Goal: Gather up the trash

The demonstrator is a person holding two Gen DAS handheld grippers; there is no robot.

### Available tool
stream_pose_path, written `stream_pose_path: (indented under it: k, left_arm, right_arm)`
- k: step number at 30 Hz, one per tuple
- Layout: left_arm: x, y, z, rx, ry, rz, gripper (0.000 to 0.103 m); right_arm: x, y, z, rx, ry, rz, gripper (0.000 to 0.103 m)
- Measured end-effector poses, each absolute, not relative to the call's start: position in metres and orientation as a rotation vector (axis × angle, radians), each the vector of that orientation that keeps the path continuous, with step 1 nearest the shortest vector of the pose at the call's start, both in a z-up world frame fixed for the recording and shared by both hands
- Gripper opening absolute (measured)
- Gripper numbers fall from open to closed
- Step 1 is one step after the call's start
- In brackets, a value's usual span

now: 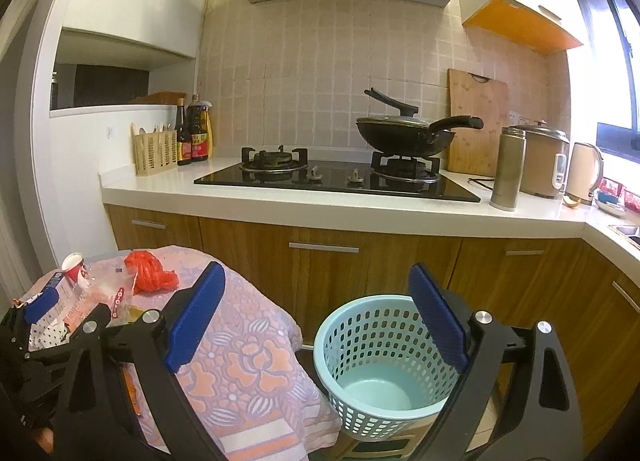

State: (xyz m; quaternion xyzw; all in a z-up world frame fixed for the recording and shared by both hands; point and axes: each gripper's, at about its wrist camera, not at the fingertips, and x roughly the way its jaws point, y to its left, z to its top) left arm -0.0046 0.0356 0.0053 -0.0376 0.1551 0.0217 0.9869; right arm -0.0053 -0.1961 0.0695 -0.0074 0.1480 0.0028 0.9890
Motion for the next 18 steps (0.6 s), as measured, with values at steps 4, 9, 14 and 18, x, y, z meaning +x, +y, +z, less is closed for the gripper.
stream_pose_path:
  k: [4, 9, 14, 18]
  left_arm:
    - [-0.009, 0.030, 0.015, -0.048, 0.316, 0.040, 0.096]
    - [-0.015, 0.023, 0.028, -0.038, 0.358, 0.033, 0.096]
    - [-0.018, 0.018, 0.029, -0.030, 0.398, 0.029, 0.095]
    - [-0.026, 0.020, 0.034, -0.027, 0.408, 0.012, 0.092]
  right_arm:
    - [-0.008, -0.201, 0.071, -0.006, 0.295, 0.003, 0.088]
    - [-0.004, -0.207, 0.060, 0.020, 0.335, -0.001, 0.088]
    - [0.010, -0.216, 0.045, 0.045, 0.408, -0.005, 0.080]
    - [0.011, -0.219, 0.038, 0.040, 0.422, -0.008, 0.070]
